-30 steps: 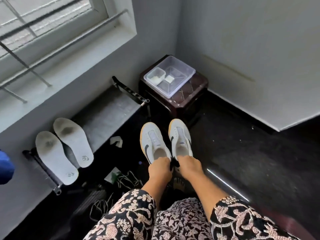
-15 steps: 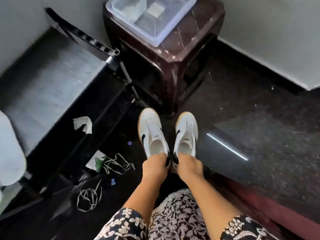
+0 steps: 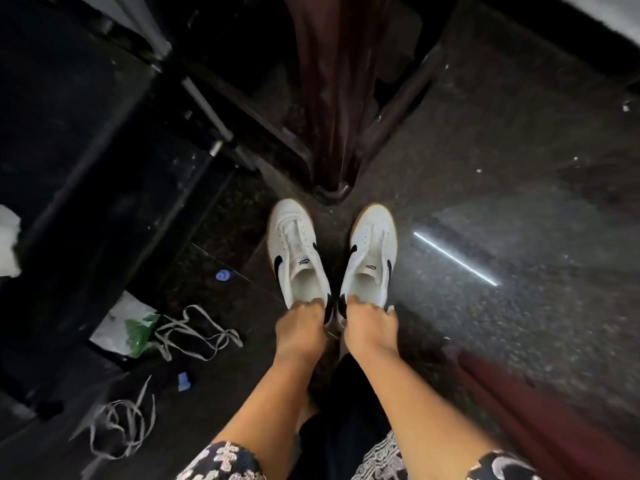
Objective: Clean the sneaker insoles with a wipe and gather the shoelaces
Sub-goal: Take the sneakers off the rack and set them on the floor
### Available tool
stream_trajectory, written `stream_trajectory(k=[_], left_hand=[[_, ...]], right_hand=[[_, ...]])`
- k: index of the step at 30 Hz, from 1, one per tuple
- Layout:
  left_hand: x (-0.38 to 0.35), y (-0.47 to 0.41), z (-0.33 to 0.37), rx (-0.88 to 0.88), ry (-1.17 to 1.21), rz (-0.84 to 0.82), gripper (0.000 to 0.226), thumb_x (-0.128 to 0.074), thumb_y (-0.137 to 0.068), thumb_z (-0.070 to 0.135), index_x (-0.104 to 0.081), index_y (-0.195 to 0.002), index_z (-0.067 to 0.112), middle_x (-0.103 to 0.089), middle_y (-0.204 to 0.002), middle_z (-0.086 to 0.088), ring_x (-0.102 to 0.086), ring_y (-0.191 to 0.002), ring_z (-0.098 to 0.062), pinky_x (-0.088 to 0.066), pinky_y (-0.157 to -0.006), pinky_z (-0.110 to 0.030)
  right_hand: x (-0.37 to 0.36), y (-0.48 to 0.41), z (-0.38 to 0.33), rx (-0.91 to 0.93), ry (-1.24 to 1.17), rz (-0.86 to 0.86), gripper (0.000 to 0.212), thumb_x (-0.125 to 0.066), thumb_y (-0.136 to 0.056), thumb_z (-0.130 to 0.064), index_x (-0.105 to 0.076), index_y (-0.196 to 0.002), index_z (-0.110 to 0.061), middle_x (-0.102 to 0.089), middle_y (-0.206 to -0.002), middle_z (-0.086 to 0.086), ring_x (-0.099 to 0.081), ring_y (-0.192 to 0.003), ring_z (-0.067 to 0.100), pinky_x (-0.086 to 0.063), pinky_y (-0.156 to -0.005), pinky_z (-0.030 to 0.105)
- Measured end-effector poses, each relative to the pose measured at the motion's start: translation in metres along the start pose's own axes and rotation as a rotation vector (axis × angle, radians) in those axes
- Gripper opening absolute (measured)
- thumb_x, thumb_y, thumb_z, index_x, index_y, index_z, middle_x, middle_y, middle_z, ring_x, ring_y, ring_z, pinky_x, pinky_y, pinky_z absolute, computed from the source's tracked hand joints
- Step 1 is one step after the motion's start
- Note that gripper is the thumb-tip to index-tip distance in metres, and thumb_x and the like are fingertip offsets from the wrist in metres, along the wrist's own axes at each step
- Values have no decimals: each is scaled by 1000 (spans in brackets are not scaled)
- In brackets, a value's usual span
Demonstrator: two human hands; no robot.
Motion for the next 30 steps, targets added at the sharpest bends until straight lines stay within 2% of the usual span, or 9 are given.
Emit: stream_trajectory(k=[4,10,14,17,21,24,27,30], left_hand=[[-18,-25,0,-6,3,44,14,-51,-91,14,-53,-105,13,-61,-103,-9,-63,-93,-28,-45,-67,-35],[-28,-59,2,0,-43,48,16,-47,-93,10,-52,-108,12,-60,-107,-10,-63,-96,-28,-51,-75,-37],[-34,-78,6,-22,-72,4,22,-49,-93,8,-51,-115,11,-60,-112,-11,-62,-101,-26,-50,-83,-35],[-42,-89,4,-22,-79,-35,24,-52,-92,8,-54,-115,11,-59,-114,-11,-60,-105,-25,-48,-87,-34],[-48,-97,-3,-4,-95,-92,27,-46,-94,6,-57,-119,11,-57,-119,-11,-56,-113,-25,-44,-96,-36],[-47,-100,-11,5,-60,-145,30,-41,-96,9,-55,-123,11,-49,-127,-14,-57,-112,-29,-46,-94,-40],[-41,-100,-20,-31,-15,-205,34,-41,-95,8,-51,-127,10,-41,-131,-16,-56,-112,-34,-46,-93,-42],[-29,-94,-29,-79,52,-138,34,-46,-91,7,-50,-124,11,-44,-126,-13,-51,-117,-30,-47,-91,-41]], right_hand=[[-20,-25,-2,48,23,51,20,-51,-85,-8,-51,-104,-15,-70,-96,5,-67,-93,25,-45,-81,36],[-20,-62,2,84,50,-11,26,-55,-85,-7,-46,-110,-12,-66,-105,8,-63,-100,27,-47,-73,35],[-19,-84,2,68,55,-112,32,-56,-85,-3,-43,-114,-10,-64,-110,10,-61,-105,29,-45,-80,37],[-22,-97,2,66,60,-137,35,-49,-85,3,-41,-117,-9,-62,-114,13,-57,-110,31,-42,-89,41],[-27,-108,0,76,65,-132,37,-44,-84,7,-39,-117,-10,-61,-114,15,-55,-109,33,-42,-90,44],[-30,-109,0,67,94,-120,35,-42,-86,6,-39,-117,-11,-62,-112,14,-56,-107,31,-42,-91,44],[-27,-107,-4,43,246,-82,30,-47,-88,-3,-46,-116,-14,-62,-115,8,-53,-113,26,-40,-98,49],[-11,-102,-17,34,395,-44,36,-49,-88,-7,-46,-123,-12,-58,-122,6,-46,-121,25,-32,-105,56]])
Point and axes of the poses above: each hand's wrist, its own y-axis away from the middle knuckle, its own x-axis out of the back of the hand, z = x × y, the point moved 2 cm from there along -y, towards the middle knuckle
